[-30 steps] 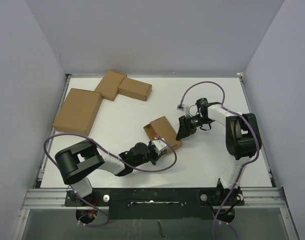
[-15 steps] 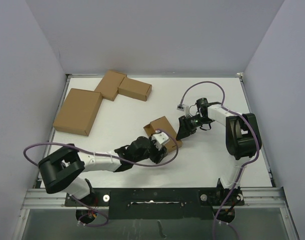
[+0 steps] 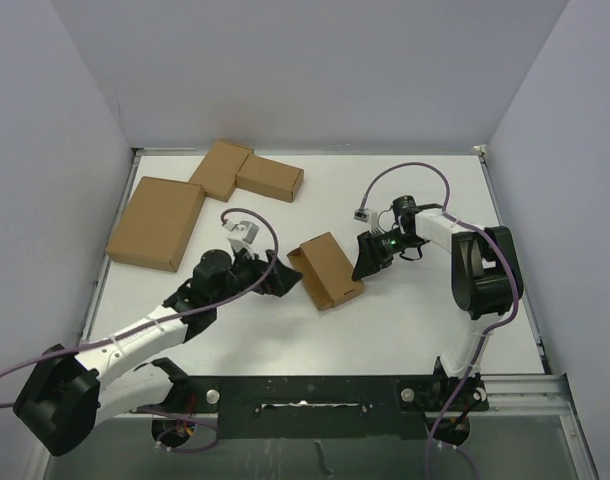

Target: Fold the paper box

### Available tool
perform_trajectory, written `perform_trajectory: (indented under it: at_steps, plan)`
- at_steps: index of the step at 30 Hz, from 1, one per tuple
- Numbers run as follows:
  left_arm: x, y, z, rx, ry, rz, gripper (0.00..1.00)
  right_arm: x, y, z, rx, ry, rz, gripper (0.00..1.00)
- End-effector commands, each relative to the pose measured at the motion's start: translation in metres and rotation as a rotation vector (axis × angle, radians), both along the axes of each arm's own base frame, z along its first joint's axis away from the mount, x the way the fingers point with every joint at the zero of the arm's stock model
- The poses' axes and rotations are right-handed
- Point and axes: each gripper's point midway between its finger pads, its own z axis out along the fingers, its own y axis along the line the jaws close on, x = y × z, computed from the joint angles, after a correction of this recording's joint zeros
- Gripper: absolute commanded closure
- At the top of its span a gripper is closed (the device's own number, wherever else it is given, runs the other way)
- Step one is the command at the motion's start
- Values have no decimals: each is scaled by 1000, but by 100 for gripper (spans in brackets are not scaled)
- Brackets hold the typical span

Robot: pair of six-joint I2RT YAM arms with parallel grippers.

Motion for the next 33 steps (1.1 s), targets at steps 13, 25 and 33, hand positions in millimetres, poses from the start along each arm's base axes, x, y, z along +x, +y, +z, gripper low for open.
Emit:
perform_trajectory:
  at_steps: [13, 25, 33]
  plan:
    - [64, 26, -56, -178, 414, 381, 2, 8, -8, -19, -97, -61, 40, 62]
    - [117, 5, -82, -187, 479, 434, 3, 6, -6, -21, -105, -62, 55, 62]
    - [134, -6, -98, -196, 508, 438, 11, 6, -4, -21, -107, -64, 62, 62]
